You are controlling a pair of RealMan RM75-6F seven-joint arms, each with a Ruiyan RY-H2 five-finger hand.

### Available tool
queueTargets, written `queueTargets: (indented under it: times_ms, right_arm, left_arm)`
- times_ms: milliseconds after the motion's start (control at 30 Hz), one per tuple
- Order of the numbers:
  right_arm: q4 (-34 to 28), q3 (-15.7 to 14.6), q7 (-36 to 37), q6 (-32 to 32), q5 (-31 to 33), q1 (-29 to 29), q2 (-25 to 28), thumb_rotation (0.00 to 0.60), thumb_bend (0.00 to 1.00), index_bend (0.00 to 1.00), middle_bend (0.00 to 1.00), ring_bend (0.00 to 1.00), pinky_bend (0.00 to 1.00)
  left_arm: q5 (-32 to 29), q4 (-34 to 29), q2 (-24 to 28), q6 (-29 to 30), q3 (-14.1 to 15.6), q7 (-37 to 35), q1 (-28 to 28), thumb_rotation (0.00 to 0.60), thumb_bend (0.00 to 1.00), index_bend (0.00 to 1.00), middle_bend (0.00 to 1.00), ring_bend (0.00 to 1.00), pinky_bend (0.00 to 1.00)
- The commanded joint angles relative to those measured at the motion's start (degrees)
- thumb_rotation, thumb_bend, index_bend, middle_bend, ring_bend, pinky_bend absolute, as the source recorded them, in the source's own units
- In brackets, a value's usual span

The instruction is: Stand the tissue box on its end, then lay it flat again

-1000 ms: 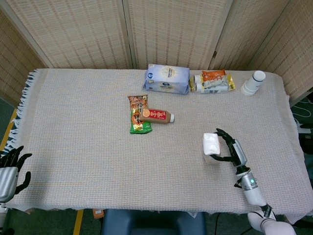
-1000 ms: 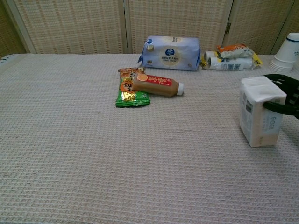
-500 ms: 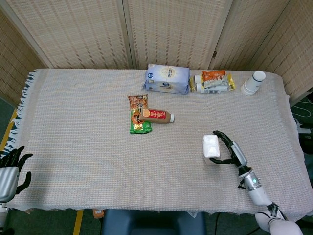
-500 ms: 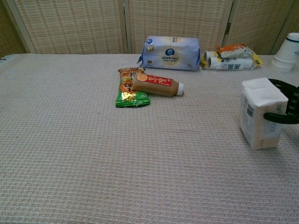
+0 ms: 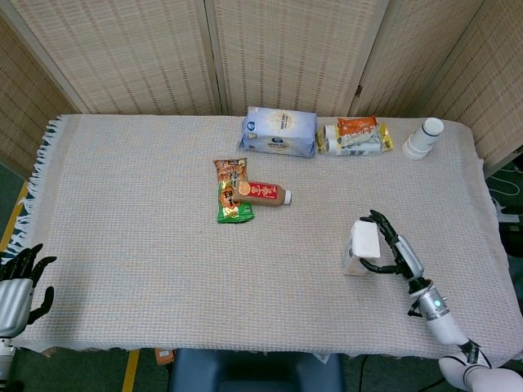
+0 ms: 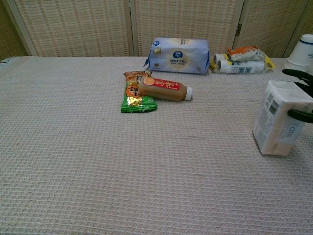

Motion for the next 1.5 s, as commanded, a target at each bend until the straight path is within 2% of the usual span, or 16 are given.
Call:
queueTargets:
  times_ms: [33,300,500,633,767,833,900,1033,1067,1133,1267,1433,1500]
  right_arm:
    - [-1.82,-0.49,-1.49,-0.79,-0.23,0.06,1.58,0.600,0.17,0.00,0.10,0.00,0.00]
    - [-5.87,-1.32,-4.66,-0.52,-1.14,0.20,4.55,0.600,0.14,0.00,0.07,0.00,0.00]
    - [-15.98,-0.71,-11.99,2.90,-1.43,-0.39,10.37,0.600,0.11,0.00,0.05,0.00,0.00]
    - [-26.48,0.04,-19.52,4.89,-1.70,-0.49,16.40,0.600,0.09,0.00,0.02,0.00,0.00]
    - [-40.46,1.07,-31.79,5.50,-1.38,-0.74,23.82,0.600,0.09,0.00,0.01,0.00,0.00]
    - [-47.63,3.52,-37.88,6.32,0.99,-1.13,25.96,0.600,0.09,0.00,0.01,0.00,0.00]
    - [-54.86,4.81,-47.75,5.94,2.32,-1.29,28.57,0.600,0.08,0.00,0.01,0.00,0.00]
    - [-68.63,5.66,-66.34,1.37,5.38,-0.66,35.10,0.600,0.08,0.00,0.01,0.00,0.00]
    - [-70.55,5.75,-69.01,0.22,6.22,-0.41,36.13,0.600,0.09,0.00,0.01,0.00,0.00]
    - [-77.10,6.04,-79.02,-4.37,10.50,0.62,39.85,0.600,0.08,0.00,0.01,0.00,0.00]
    - [-89.01,7.64,-99.33,-12.41,24.30,4.21,46.44,0.600,0.09,0.00,0.01,0.00,0.00]
    - [-98.37,8.57,-121.58,-14.54,42.47,10.15,50.30,0.600,0.08,0.00,0.01,0.00,0.00]
    - [-100.27,8.89,-125.71,-14.68,47.26,12.13,50.82,0.600,0.08,0.00,0.00,0.00,0.00]
  left_arm:
    - [0.03,-0.13,0.02,0.04,0.03,0.14,0.02,0.600,0.50,0.22,0.00,0.00,0.12]
    - [-0.13,-0.48,0.14,-0.03,0.05,0.38,0.04,0.600,0.50,0.22,0.00,0.00,0.12]
    - [0.07,-0.50,0.30,0.21,0.03,-0.11,0.12,0.600,0.50,0.22,0.00,0.00,0.12]
    - [0.15,-0.54,0.31,0.11,0.10,-0.13,0.09,0.600,0.50,0.22,0.00,0.00,0.12]
    - [0.25,-0.70,0.39,0.34,0.08,-0.14,0.17,0.600,0.50,0.22,0.00,0.00,0.12]
    - [0.23,-0.75,0.43,0.41,0.07,-0.18,0.21,0.600,0.50,0.22,0.00,0.00,0.12]
    - [0.14,-0.77,0.45,0.37,0.05,-0.15,0.21,0.600,0.50,0.22,0.00,0.00,0.12]
    - [-0.09,-0.73,0.41,0.09,0.08,0.03,0.16,0.600,0.50,0.22,0.00,0.00,0.12]
    - [-0.15,-0.73,0.42,0.04,0.07,0.11,0.14,0.600,0.50,0.22,0.00,0.00,0.12]
    - [-0.38,-0.72,0.39,-0.14,-0.01,0.32,0.05,0.600,0.50,0.22,0.00,0.00,0.12]
    - [-0.70,-0.59,0.31,-0.38,-0.02,0.62,0.00,0.600,0.50,0.22,0.00,0.00,0.12]
    - [-0.87,-0.63,0.25,-0.53,0.01,0.89,-0.04,0.600,0.50,0.22,0.00,0.00,0.12]
    - [-0.87,-0.69,0.21,-0.55,0.03,1.06,-0.05,0.600,0.50,0.22,0.00,0.00,0.12]
